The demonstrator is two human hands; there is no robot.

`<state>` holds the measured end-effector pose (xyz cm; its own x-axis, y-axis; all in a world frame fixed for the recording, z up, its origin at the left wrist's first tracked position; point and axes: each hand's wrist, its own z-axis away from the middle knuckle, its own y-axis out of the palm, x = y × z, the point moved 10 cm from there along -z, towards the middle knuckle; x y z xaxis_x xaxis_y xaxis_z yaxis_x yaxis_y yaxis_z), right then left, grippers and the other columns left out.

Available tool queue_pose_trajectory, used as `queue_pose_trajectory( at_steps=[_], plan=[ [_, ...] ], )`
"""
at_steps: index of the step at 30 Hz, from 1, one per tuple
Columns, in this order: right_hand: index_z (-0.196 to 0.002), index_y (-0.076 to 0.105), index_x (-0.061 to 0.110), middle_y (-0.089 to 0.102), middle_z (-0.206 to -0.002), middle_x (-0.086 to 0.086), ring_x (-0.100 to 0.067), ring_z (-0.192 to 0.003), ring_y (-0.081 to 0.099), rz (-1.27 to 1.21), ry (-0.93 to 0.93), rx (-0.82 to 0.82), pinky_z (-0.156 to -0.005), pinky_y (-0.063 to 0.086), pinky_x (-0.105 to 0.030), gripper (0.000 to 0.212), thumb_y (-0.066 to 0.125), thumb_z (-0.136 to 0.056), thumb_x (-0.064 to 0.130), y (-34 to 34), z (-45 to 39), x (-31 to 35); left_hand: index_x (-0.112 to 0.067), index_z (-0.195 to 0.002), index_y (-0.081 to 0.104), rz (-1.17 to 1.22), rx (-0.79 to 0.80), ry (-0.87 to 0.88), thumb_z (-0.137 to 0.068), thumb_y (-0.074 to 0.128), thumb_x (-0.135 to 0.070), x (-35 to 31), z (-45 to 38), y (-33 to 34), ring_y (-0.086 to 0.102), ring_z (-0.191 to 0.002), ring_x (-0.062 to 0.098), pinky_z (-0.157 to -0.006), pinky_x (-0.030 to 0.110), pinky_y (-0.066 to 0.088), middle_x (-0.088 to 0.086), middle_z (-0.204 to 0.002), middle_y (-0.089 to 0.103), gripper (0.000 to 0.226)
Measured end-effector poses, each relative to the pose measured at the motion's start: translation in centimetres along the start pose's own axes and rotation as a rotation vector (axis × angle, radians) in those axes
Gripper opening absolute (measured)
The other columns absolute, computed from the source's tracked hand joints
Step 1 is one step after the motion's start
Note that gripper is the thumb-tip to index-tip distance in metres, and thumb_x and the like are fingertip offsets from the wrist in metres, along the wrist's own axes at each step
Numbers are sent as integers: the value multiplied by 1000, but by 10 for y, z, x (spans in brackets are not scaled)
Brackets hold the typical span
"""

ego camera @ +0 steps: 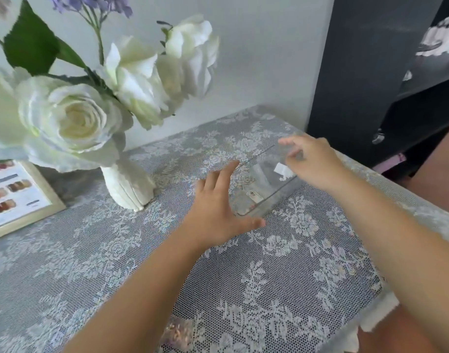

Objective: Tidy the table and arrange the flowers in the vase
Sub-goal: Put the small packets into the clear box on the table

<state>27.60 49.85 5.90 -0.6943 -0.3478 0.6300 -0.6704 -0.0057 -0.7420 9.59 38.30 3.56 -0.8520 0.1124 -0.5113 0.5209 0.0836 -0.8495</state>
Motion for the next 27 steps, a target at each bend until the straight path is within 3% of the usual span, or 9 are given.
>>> queue_pose_trajectory(
  at_steps=[3,7,10,12,14,18,21,25,27],
  plan=[
    [-137,51,31,45,-133,-3,-24,-121,36,56,-13,-42,-99,26,-32,52,60,-88,22,-2,2,-6,-44,-149,2,61,7,36,-62,79,-61,-2,-5,1,28,-135,21,-109,52,32,-2,-147,27,117],
    [-141,43,39,41,-142,2,-20,-131,37,-80,59,-48,-104,32,-39,56,57,-89,23,-4,6,-32,-46,-148,4,121,29,71,-62,83,-49,-5,-11,3,32,-133,17,-108,48,35,-3,-147,31,118],
    [-141,43,37,51,-138,15,2,-82,59,-216,128,-5,-67,48,-22,53,53,-91,21,2,9,-53,-49,-147,5,154,42,68,-60,84,-47,-7,-16,7,34,-132,17,-107,48,36,-4,-146,32,118],
    [-140,45,36,55,-132,20,2,-45,45,-273,165,-6,-41,39,-17,52,50,-92,17,3,10,-67,-51,-146,5,171,48,60,-58,84,-47,-8,-19,11,34,-132,17,-107,49,36,-5,-145,32,118],
    [-139,47,36,58,-129,20,-2,-38,41,-284,184,-26,-36,36,-17,51,49,-93,15,-1,9,-74,-52,-146,6,179,46,54,-56,85,-47,-11,-22,16,34,-132,16,-106,47,34,-6,-147,31,119],
    [-137,50,36,60,-129,15,-36,-78,64,-331,213,-50,-71,54,-40,49,50,-94,11,-8,10,-75,-51,-146,7,186,37,56,-55,83,-51,-13,-26,22,33,-129,12,-104,39,30,-8,-145,32,119],
    [-137,51,32,61,-127,16,-44,-112,55,-347,238,-45,-93,45,-58,47,49,-95,12,-9,14,-74,-49,-147,5,166,40,67,-58,81,-53,-15,-25,25,29,-129,10,-104,38,24,-7,-148,28,117],
    [-140,46,38,53,-139,10,-38,-120,54,-337,279,-45,-87,48,-40,46,52,-95,29,-7,19,-73,-44,-149,-6,103,37,104,-67,74,-59,-21,-15,22,18,-141,18,-106,41,18,-14,-157,9,115],
    [-141,44,37,42,-147,3,-23,-132,43,-293,265,-124,-97,32,-31,48,52,-94,36,-15,25,-69,-42,-151,-10,84,11,125,-70,71,-63,-21,-2,12,10,-145,19,-110,43,13,-18,-158,1,116]
  ],
)
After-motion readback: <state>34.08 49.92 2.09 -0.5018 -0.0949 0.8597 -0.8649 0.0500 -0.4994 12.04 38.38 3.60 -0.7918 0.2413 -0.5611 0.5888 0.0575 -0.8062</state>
